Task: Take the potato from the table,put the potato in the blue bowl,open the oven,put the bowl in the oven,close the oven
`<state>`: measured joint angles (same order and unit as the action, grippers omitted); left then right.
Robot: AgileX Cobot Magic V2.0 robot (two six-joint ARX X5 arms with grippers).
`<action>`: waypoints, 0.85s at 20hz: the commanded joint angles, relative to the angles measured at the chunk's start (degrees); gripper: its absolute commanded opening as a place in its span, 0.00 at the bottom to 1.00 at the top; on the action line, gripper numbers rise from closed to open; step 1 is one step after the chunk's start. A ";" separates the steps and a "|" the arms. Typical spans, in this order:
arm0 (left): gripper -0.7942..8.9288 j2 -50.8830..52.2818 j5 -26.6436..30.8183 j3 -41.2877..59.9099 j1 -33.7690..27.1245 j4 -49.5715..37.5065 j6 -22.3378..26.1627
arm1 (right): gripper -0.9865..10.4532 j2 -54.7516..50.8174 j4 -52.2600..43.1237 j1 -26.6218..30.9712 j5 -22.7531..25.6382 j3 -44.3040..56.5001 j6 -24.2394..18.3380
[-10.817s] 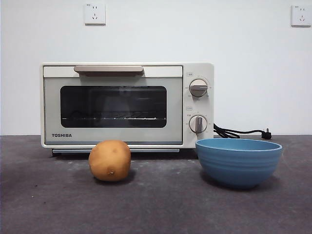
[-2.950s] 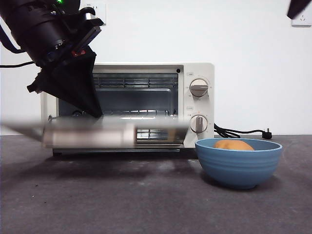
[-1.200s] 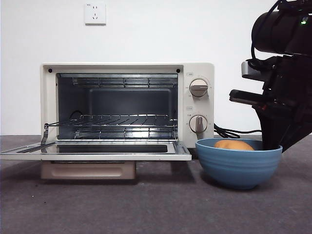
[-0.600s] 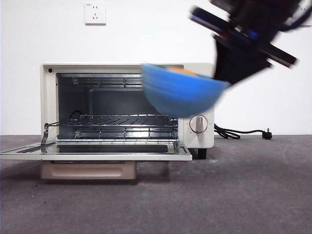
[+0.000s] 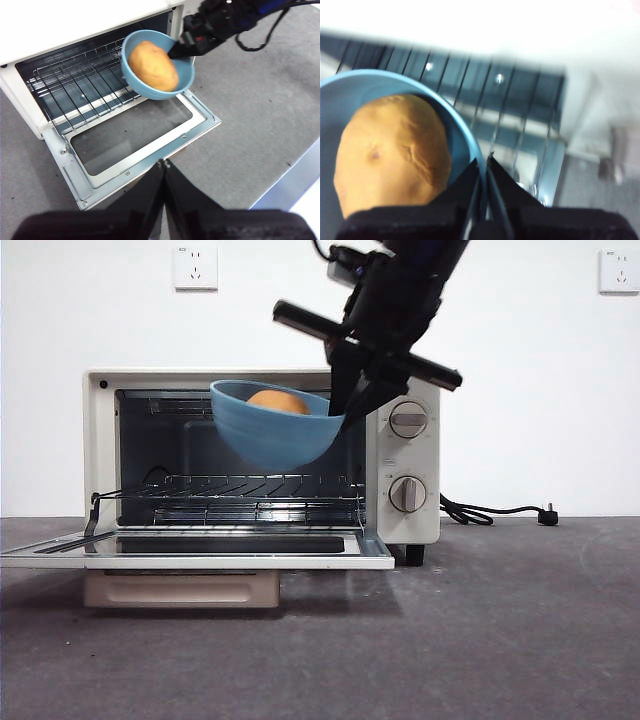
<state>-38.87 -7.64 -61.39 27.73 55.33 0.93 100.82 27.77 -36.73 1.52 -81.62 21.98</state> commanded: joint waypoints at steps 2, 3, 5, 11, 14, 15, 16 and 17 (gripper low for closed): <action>0.07 0.13 -0.13 0.26 0.04 0.59 0.74 | 0.07 3.80 -0.98 -0.02 1.64 -2.73 1.57; 0.07 0.13 -0.13 0.26 0.04 0.90 0.81 | 0.07 4.44 -1.75 -0.02 2.10 -2.86 1.64; 0.07 0.13 -0.13 0.26 0.04 1.36 0.83 | 0.07 5.40 -2.80 0.37 3.19 -2.86 2.67; 0.07 0.13 -0.11 0.26 0.04 1.79 0.83 | 0.07 6.14 -4.09 1.11 5.70 -2.86 3.10; 0.07 0.13 -0.13 0.26 0.04 1.84 0.83 | 0.07 6.14 -4.63 1.42 6.38 -2.86 3.19; 0.07 0.13 -0.13 0.26 0.04 1.84 0.83 | 0.07 6.14 -4.42 1.53 6.27 -2.86 3.26; 0.07 0.13 -0.13 0.26 0.04 1.84 0.83 | 0.07 6.14 -3.82 1.62 6.40 -2.86 3.23; 0.07 0.13 -0.13 0.26 0.04 1.84 0.83 | 0.07 6.19 -3.30 1.88 6.40 -2.86 3.23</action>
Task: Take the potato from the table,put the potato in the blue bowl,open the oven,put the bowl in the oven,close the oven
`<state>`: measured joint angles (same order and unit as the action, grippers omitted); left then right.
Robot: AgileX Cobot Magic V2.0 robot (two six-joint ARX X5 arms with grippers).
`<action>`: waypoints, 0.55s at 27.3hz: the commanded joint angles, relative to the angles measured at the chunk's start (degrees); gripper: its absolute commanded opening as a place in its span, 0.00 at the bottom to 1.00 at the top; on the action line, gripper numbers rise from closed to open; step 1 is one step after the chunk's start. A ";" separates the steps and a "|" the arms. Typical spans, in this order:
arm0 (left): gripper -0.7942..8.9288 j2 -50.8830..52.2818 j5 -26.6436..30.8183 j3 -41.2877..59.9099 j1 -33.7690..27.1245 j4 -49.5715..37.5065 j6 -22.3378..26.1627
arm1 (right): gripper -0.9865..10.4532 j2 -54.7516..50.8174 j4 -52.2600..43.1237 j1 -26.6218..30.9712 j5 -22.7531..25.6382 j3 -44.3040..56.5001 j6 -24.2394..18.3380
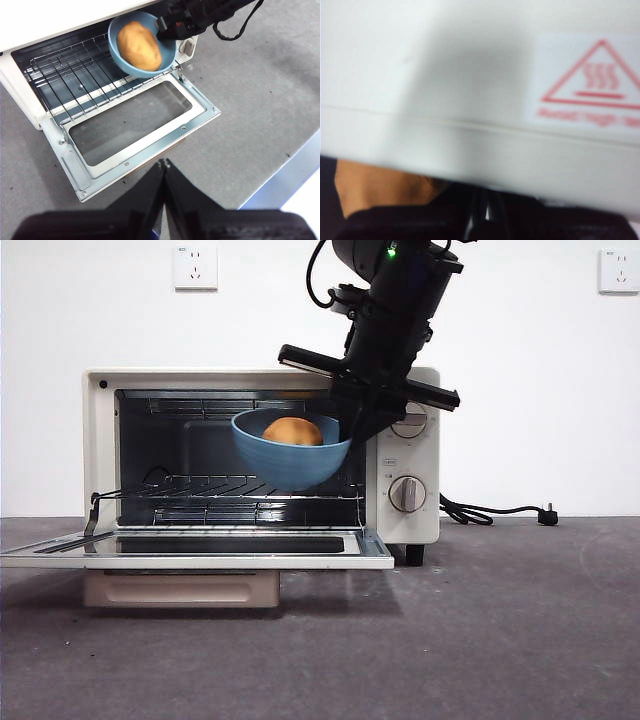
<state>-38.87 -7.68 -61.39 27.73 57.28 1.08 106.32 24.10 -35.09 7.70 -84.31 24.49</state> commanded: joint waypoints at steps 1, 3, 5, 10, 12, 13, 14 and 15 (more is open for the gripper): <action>0.07 0.13 -0.09 0.26 0.04 -0.11 0.66 | 0.07 0.90 0.87 0.42 0.20 -0.17 0.68; 0.07 0.13 -0.11 0.26 0.04 0.00 0.66 | 0.07 1.42 1.53 0.48 0.11 -0.17 0.68; 0.07 0.13 -0.11 0.26 0.04 0.24 0.68 | 0.10 1.70 1.92 0.63 -0.11 -0.17 0.70; 0.07 0.13 -0.07 0.26 0.04 0.81 0.72 | 0.29 1.66 0.90 0.50 -0.15 -0.17 0.66; 0.07 0.13 -0.07 0.26 0.04 0.79 0.72 | 0.29 1.55 0.79 0.50 -0.13 -0.17 0.66; 0.07 0.13 -0.07 0.26 0.04 0.79 0.72 | 0.29 1.44 0.79 0.50 -0.13 -0.17 0.66; 0.07 0.13 -0.07 0.26 0.04 0.79 0.72 | 0.29 1.33 0.81 0.50 -0.13 -0.17 0.66; 0.07 0.13 -0.04 0.26 0.04 0.79 0.72 | 0.29 1.20 0.81 0.50 -0.11 -0.17 0.63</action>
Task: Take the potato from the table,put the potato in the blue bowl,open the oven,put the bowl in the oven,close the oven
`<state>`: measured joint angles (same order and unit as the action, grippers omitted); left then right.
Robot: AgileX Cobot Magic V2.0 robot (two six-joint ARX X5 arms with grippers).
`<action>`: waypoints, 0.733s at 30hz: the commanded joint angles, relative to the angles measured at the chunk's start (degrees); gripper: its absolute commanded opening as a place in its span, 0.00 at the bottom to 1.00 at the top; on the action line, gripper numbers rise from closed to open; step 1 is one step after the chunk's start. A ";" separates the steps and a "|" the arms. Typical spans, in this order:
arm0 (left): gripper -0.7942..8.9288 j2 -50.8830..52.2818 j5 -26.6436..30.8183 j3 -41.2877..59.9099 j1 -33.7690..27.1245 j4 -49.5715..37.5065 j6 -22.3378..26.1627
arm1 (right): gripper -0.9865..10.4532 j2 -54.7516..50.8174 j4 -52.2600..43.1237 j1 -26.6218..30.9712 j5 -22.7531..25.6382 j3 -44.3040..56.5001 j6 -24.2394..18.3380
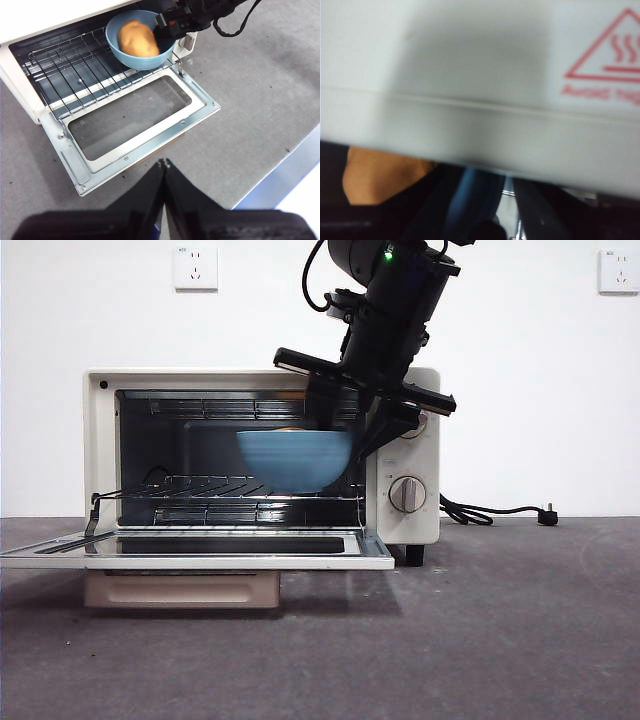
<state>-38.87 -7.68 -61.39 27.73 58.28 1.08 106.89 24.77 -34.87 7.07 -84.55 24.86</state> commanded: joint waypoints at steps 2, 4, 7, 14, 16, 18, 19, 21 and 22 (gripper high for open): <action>0.07 0.13 -0.04 0.26 0.04 -0.24 0.72 | 0.29 0.09 0.15 0.28 0.50 0.07 0.15; 0.07 0.13 -0.04 0.26 0.04 -0.31 0.72 | 0.29 -0.90 0.42 0.28 0.59 0.07 0.11; 0.07 0.11 0.02 0.26 0.04 -0.39 0.70 | 0.29 -3.15 1.25 0.28 0.50 0.07 -0.33; 0.07 -0.48 0.17 0.26 0.04 -0.81 0.77 | 0.28 -10.29 8.07 0.20 0.33 0.07 -1.73; 0.07 -0.66 0.24 0.28 0.02 -1.14 1.36 | 0.28 -12.90 11.43 0.07 -0.81 0.07 -3.32; 0.07 -1.18 0.28 0.28 -0.35 -1.81 1.36 | 0.28 -15.63 14.97 -0.42 -3.10 0.07 -5.51; 0.07 -1.33 0.28 0.28 -0.74 -2.27 1.31 | 0.28 -17.09 16.98 -0.57 -4.20 0.07 -6.64; 0.07 -1.64 0.28 0.44 -1.92 -3.58 1.31 | 0.28 -20.24 20.92 -0.92 -5.40 0.07 -8.63; 0.07 -1.92 0.20 0.68 -2.78 -4.33 1.29 | 0.28 -21.88 22.82 -1.14 -5.68 0.07 -9.73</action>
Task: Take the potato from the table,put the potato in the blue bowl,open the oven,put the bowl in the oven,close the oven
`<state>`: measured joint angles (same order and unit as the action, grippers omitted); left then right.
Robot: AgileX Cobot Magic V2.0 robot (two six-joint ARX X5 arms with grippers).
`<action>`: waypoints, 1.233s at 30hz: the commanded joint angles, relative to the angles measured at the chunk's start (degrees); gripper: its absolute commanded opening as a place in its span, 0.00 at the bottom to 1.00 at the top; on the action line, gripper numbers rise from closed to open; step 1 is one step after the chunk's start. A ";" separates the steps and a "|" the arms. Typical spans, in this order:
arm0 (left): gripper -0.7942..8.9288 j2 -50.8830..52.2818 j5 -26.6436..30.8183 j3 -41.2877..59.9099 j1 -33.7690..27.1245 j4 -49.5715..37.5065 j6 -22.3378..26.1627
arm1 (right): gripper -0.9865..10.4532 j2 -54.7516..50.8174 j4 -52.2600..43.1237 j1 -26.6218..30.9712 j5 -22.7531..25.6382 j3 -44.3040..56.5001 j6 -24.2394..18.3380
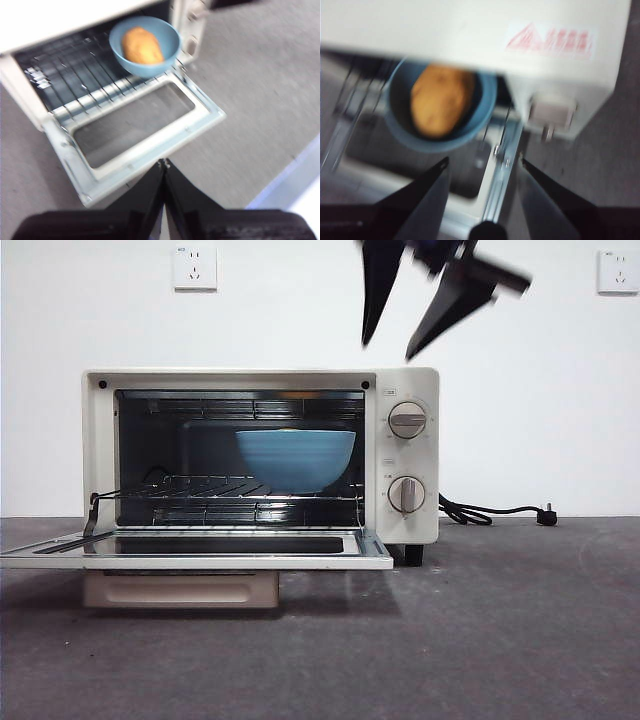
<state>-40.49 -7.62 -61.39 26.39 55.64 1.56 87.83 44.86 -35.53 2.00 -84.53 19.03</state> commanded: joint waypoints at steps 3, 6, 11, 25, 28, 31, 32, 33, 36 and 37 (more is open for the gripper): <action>0.07 -1.44 -0.39 2.19 -4.24 -3.41 0.83 | 0.28 -7.69 7.78 -1.31 -0.57 0.04 -5.84; 0.07 -2.45 -3.65 5.92 -7.56 -6.67 0.61 | 0.28 -12.83 11.47 -1.42 -0.57 0.04 -7.15; 0.07 -4.39 -11.23 13.55 -15.02 -14.75 -0.09 | 0.28 -21.38 15.63 -1.42 -0.57 0.04 -7.56; 0.07 -22.88 -26.77 22.88 -36.20 -33.42 -0.50 | 0.28 -38.21 22.97 -1.40 -0.35 0.04 -7.52; 0.07 -28.41 -26.91 22.88 -37.40 -35.65 -0.44 | 0.28 -39.45 23.43 -1.40 -0.17 0.04 -7.52; 0.07 -33.22 -26.99 22.88 -37.33 -37.68 -0.39 | 0.28 -40.02 23.52 -1.40 -0.17 0.04 -7.54; 0.07 -34.82 -26.99 22.88 -37.35 -38.14 -0.35 | 0.28 -40.02 23.56 -1.40 -0.17 0.04 -7.54; 0.07 -36.15 -26.93 22.88 -37.33 -38.32 0.04 | 0.28 -40.02 23.67 -1.40 -0.17 0.04 -7.54; 0.07 -39.45 -26.95 22.88 -37.35 -39.04 0.13 | 0.28 -39.98 24.24 -1.40 -0.17 0.04 -7.56; 0.07 -40.17 -26.93 22.88 -37.35 -39.28 0.17 | 0.28 -39.87 24.26 -1.40 -0.17 0.04 -7.56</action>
<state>-80.01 -34.09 -38.94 -10.83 17.04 1.28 47.97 69.38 -36.86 1.67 -84.53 11.97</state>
